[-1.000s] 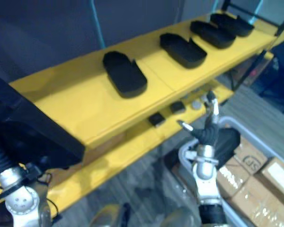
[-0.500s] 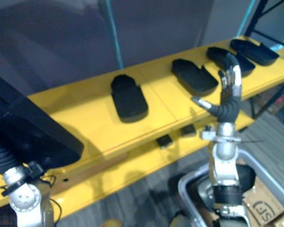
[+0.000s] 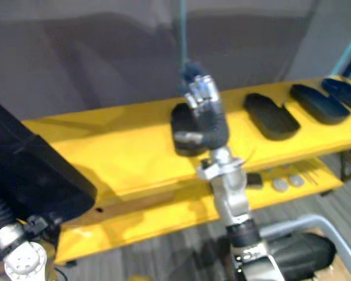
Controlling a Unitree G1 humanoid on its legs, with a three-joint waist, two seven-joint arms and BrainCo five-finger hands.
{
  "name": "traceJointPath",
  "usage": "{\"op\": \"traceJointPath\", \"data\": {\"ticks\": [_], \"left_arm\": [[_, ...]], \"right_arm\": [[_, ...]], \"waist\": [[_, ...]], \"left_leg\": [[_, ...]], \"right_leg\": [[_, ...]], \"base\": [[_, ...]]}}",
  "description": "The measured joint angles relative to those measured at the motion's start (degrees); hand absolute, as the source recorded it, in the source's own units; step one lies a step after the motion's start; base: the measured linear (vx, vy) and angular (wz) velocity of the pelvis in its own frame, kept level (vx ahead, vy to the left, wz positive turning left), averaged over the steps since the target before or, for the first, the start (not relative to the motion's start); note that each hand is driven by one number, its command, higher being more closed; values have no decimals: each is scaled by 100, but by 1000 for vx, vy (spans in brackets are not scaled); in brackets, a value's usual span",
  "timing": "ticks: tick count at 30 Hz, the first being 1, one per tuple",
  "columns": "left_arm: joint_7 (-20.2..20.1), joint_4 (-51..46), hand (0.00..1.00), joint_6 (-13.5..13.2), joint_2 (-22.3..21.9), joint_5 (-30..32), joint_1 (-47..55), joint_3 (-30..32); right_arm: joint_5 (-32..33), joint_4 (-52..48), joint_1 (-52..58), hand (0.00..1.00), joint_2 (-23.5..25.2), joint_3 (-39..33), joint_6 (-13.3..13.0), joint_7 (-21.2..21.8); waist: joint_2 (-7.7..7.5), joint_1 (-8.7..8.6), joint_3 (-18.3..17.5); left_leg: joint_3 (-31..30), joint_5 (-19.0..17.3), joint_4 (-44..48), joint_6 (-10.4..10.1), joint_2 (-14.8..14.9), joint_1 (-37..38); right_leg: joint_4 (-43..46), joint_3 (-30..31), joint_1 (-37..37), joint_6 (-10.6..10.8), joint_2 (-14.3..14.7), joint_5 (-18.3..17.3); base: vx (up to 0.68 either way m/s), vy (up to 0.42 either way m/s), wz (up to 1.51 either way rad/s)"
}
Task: Walk over and take plastic housings, then place them on the shelf
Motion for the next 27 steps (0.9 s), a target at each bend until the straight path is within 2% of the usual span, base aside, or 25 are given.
{"op": "traceJointPath", "data": {"ticks": [1,2,4,7,10,11,12,14,18,20,22,26,27], "left_arm": [[-136,-22,100,57,4,0,7,5],[-223,-33,100,102,11,1,8,5],[-612,-24,100,369,139,0,33,15],[-1032,216,100,682,433,5,-42,-59],[-1333,904,100,988,842,12,-335,-65],[-1378,1356,100,1112,1017,6,-572,-94],[-1396,1808,100,1237,1177,-9,-831,-125],[-1384,2390,100,1420,1414,-10,-1162,-240],[-1266,4052,100,1913,2079,-17,-2132,-313],[-1138,4511,100,2041,2272,-70,-2471,-317],[-1024,4984,100,2330,2554,-118,-2969,-316],[-950,5607,100,2798,2985,-124,-3655,-316],[-952,5919,100,2992,3142,-124,-3901,-315]], "right_arm": [[-238,61,50,0,0,41,112,-102],[-336,78,78,0,-8,38,155,-159],[-561,77,239,0,-95,-7,197,-395],[-601,76,558,0,-299,-282,197,-675],[-681,-29,971,0,-469,-802,259,-986],[-686,-180,1227,0,-548,-1056,300,-1042],[-688,-357,1513,0,-632,-1299,369,-1047],[-681,-564,1866,0,-740,-1635,423,-1035],[-662,-753,2678,0,-928,-2552,473,-1021],[-640,-756,2875,0,-941,-2850,472,-1008],[-532,-759,3143,0,-1023,-3143,469,-1007],[-388,-981,3293,0,-1136,-3281,460,-925],[-387,-1072,3294,0,-1177,-3283,453,-861]], "waist": [[-8,73,-5],[-10,71,-6],[-41,60,-27],[-36,-15,-28],[-9,-142,-21],[14,-229,-28],[43,-387,-42],[76,-528,-55],[94,-1079,-46],[96,-1235,-43],[104,-1393,-35],[149,-1534,117],[175,-1535,197]], "left_leg": [[73,97,-77,-56,-29,-2],[57,143,-122,-99,-46,2],[-79,355,-461,-113,-145,20],[32,490,-622,-142,-186,49],[503,546,-746,-207,-154,241],[730,548,-746,-209,-146,242],[861,548,-760,-210,-144,240],[1101,548,-794,-210,-136,259],[1722,527,-904,-235,-80,398],[1874,505,-904,-263,-54,414],[2036,473,-890,-302,-20,412],[2188,430,-852,-344,24,406],[2271,420,-843,-341,17,368]], "right_leg": [[-106,-211,160,45,-33,32],[-146,-296,235,51,-45,33],[-233,-384,279,50,-80,33],[-241,-375,268,56,-118,38],[-216,-47,131,114,-97,77],[-177,115,22,136,-96,93],[-122,249,-120,139,-99,96],[-74,497,-331,115,-81,125],[-106,1116,-666,22,93,222],[-118,1262,-759,-8,150,243],[-126,1425,-880,-36,226,273],[-75,1570,-994,-56,287,271],[-9,1670,-1113,-62,292,268]], "base": [[22,44,96],[-4,37,83],[3,34,56],[4,32,16],[0,26,-45],[-25,13,-59],[-30,5,-58],[-35,-6,-64],[-47,-15,-76],[-31,-21,-51],[-29,-20,-41],[-23,-26,-21],[-28,-17,-24]]}}
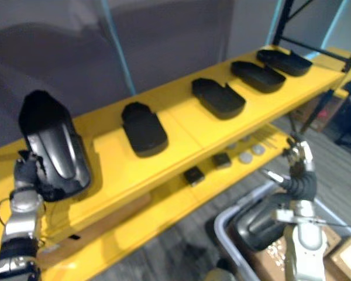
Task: Walk over and take plastic housings, then place them on the shelf
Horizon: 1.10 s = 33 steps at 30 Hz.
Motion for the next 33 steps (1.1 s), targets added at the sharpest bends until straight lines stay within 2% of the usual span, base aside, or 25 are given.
{"op": "traceJointPath", "data": {"ticks": [1,2,4,10,12,15,20,23,28,31,33], "left_arm": [[-15,329,100,259,151,-3,-286,-2],[-16,507,100,362,219,-5,-426,-1],[-80,1165,100,761,558,-1,-865,-3],[-579,1674,100,1619,1117,132,-1277,-8],[-716,1692,100,1723,1172,187,-1317,-11],[-1059,1809,100,1845,1290,601,-1388,-152],[-1579,1904,100,1935,1293,819,-1391,-216],[-1832,1919,100,1942,1301,1176,-1388,-375],[-2275,1910,100,1911,1437,1425,-1382,-380],[-2411,1867,100,1873,1527,1489,-1226,-387],[-2412,1861,100,1729,1620,1487,-1051,-386]], "right_arm": [[-1,-24,3,0,-19,1,0,52],[-1,-23,4,0,-24,4,8,79],[60,-20,-8,0,-44,75,20,104],[110,-19,-16,0,-50,200,18,81],[109,-12,-14,0,-50,319,19,63],[107,13,-11,0,-44,474,19,-30],[105,181,-8,0,-39,584,33,-174],[105,189,-8,0,-37,591,38,-207],[95,233,1,0,2,729,38,-296],[43,355,-8,0,50,770,37,-298],[39,420,7,0,53,865,53,-327]], "waist": [[8,-26,71],[10,-28,105],[-16,-110,258],[-94,-147,419],[-100,-147,456],[-81,-141,556],[-112,-122,587],[-116,-79,590],[-109,-24,593],[-109,16,594],[-109,46,593]], "left_leg": [[28,-2,43,3,-6,-77],[48,-1,60,3,-7,-105],[86,0,110,3,5,-148],[389,-4,245,3,14,-150],[398,-15,302,9,30,-161],[407,-151,429,-21,120,-153],[394,-256,621,-17,167,-240],[391,-273,666,-28,181,-255],[337,-273,671,-28,214,-227],[303,-273,651,-29,235,-140],[274,-274,636,-30,239,-152]], "right_leg": [[43,43,-105,-2,-7,1],[66,70,-160,-2,-6,3],[196,138,-272,-11,1,-1],[301,380,-402,-64,29,-35],[303,391,-398,-73,37,-41],[394,400,-388,-104,85,-88],[411,392,-389,-99,80,-99],[411,394,-389,-94,82,-95],[339,323,-277,-87,109,-84],[248,275,-126,-79,135,-78],[153,230,-70,-55,143,-47]], "base": [[-23,-17,-23],[-7,-22,-17],[15,-25,-11],[36,-9,-15],[2,-9,-4],[-12,-4,-1],[-29,-9,2],[0,0,0],[8,-5,4],[24,5,10],[13,5,7]]}}
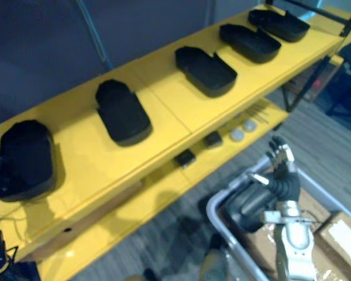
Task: Walk over and take plastic housings, then place them on the shelf
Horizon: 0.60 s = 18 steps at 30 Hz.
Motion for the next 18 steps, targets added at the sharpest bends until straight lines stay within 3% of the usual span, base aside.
{"op": "traceJointPath", "data": {"ticks": [4,5,14,18], "left_arm": [[77,0,100,-233,35,-10,104,1],[123,-11,0,-273,35,-14,151,1],[496,-99,0,-410,33,-71,522,17],[931,-236,0,-570,-43,-81,631,30]], "right_arm": [[1,13,17,0,-1,63,61,-91],[5,14,15,0,-1,63,63,-92],[29,14,-21,0,-34,5,79,-92],[77,14,-18,0,-37,-168,79,-72]], "waist": [[2,80,1],[2,96,1],[2,114,1],[2,110,1]], "left_leg": [[-37,0,-46,0,-5,-2],[-34,0,-48,0,-9,-10],[-30,0,-52,1,-15,-10],[-25,-4,-52,6,-15,-7]], "right_leg": [[-145,-73,78,26,8,58],[-166,-72,78,30,8,67],[-182,-73,78,30,9,66],[-182,-71,78,31,9,65]], "base": [[6,3,6],[0,0,0],[0,0,0],[0,0,0]]}}
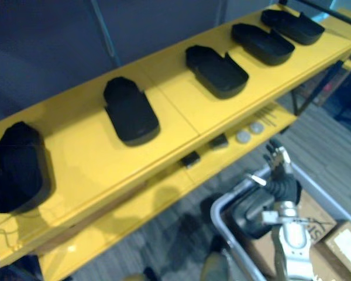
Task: Walk over and take plastic housings, then place them on the shelf
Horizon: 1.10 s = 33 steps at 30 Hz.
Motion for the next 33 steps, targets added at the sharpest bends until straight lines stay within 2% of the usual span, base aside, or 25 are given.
{"op": "traceJointPath", "data": {"ticks": [2,5,6,7,9,11,14,16,18,20,21,23,26,28,31,33], "left_arm": [[255,-36,0,-150,-41,-65,87,5],[928,-104,0,-497,-168,-464,112,48],[1273,-221,0,-719,-228,-621,141,62],[1448,-330,0,-832,-267,-723,174,87],[2132,-900,0,-1310,-470,-998,332,252],[2620,-1461,0,-1727,-650,-1181,436,263],[3206,-2668,0,-2301,-870,-1346,675,303],[3443,-3443,0,-2626,-1138,-1360,777,586],[3574,-3840,0,-2818,-1399,-1446,834,781],[3611,-4234,0,-2910,-1684,-1554,1109,1025],[3631,-4502,0,-2967,-1872,-1555,1313,1148],[3659,-4947,0,-3064,-2056,-1557,1604,1259],[3631,-5628,0,-3076,-2451,-1522,2176,1697],[3490,-5572,0,-3022,-2624,-1522,2448,1853],[3202,-5271,0,-2879,-2606,-1565,2612,1872],[2815,-4203,0,-2762,-2429,-1628,2592,1863]], "right_arm": [[26,0,8,0,-17,-64,0,2],[71,-1,5,0,-28,-166,-14,20],[93,-1,-3,0,-44,-165,-40,34],[96,-1,-7,0,-44,-165,-68,46],[97,-9,-55,0,-44,-164,-254,122],[107,-10,-140,0,-43,-161,-404,134],[126,-27,-411,0,-43,-153,-632,144],[151,-82,-611,0,-43,-131,-690,115],[146,-77,-752,0,-43,-93,-697,80],[96,-77,-890,0,-40,83,-708,-22],[73,-77,-952,0,-32,162,-709,-34],[-29,-77,-1013,0,-5,258,-709,-122],[-182,-75,-1028,0,126,259,-678,-138],[-185,-40,-999,0,167,250,-606,-117],[-191,-3,-1000,0,189,260,-500,-51],[-191,104,-997,0,188,316,-387,21]], "waist": [[0,-8,0],[-2,-2,-1],[-2,3,-1],[-2,5,-1],[-1,7,-2],[7,14,-6],[45,52,-71],[123,90,-144],[215,199,-218],[327,255,-416],[363,345,-532],[390,402,-567],[367,535,-693],[347,604,-727],[292,661,-758],[256,629,-785]], "left_leg": [[6,-5,-1,7,0,5],[9,-10,-5,8,0,7],[9,-10,-9,8,-2,8],[9,-10,-12,8,-2,9],[0,-10,-21,8,-3,24],[-29,-8,-43,8,0,84],[-72,-7,-138,8,-19,228],[-188,-4,-204,11,-49,258],[-269,-4,-227,11,-56,325],[-374,-2,-290,12,-58,341],[-377,-2,-310,11,-60,357],[-569,-2,-313,11,-61,380],[-680,10,-405,-4,-65,415],[-826,18,-406,-12,-62,421],[-860,38,-414,-13,-66,418],[-859,63,-418,-12,-70,418]], "right_leg": [[0,6,0,0,2,0],[1,10,0,3,2,2],[0,11,0,4,2,2],[0,11,0,5,2,3],[-36,0,38,17,4,13],[-161,-54,173,36,21,61],[-425,-161,452,66,41,161],[-626,-286,624,107,36,232],[-811,-391,827,133,45,281],[-998,-527,981,145,67,333],[-1103,-541,1035,154,84,366],[-1251,-756,1263,168,90,385],[-1379,-889,1397,186,115,401],[-1381,-1001,1503,186,112,401],[-1381,-1001,1517,186,105,401],[-1382,-992,1513,185,102,400]], "base": [[0,0,0],[0,0,0],[0,0,0],[0,0,0],[0,0,0],[23,10,6],[39,29,12],[41,31,24],[49,16,28],[60,-1,26],[64,-12,22],[38,-19,38],[1,-12,23],[1,0,27],[-24,5,10],[-52,1,-1]]}}
